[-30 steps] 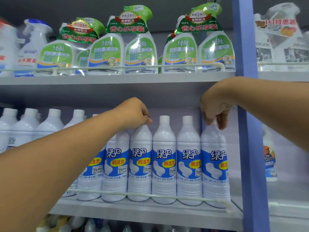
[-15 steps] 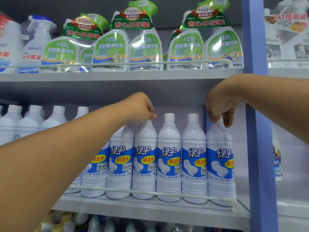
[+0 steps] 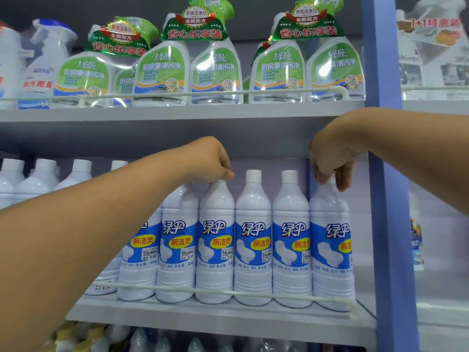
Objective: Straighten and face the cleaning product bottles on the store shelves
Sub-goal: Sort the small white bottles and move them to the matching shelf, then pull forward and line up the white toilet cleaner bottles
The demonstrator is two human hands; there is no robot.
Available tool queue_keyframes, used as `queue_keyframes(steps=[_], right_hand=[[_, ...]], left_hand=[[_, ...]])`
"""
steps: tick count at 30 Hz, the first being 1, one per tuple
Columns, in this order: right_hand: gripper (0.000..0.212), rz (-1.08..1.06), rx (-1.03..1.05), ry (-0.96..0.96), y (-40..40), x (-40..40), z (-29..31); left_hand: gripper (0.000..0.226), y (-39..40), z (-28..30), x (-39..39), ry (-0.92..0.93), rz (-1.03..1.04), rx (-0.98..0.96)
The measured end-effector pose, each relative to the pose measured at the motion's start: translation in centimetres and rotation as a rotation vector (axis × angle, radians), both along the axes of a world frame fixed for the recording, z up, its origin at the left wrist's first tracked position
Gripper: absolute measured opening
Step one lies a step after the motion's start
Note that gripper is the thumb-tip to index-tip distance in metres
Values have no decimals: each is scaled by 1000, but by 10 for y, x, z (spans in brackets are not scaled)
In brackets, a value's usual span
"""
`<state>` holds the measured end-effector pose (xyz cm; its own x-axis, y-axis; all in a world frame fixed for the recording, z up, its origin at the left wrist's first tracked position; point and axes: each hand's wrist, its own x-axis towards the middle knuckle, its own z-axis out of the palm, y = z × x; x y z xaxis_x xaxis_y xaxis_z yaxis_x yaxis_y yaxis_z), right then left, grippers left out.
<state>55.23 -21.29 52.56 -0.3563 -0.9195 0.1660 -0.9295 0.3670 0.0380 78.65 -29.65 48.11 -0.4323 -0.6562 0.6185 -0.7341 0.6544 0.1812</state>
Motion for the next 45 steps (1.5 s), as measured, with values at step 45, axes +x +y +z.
queue_keyframes(steps=[45], right_hand=[[40, 180, -714, -1247, 304, -202, -436]], left_hand=[[54, 275, -416, -233, 1075, -293, 770]])
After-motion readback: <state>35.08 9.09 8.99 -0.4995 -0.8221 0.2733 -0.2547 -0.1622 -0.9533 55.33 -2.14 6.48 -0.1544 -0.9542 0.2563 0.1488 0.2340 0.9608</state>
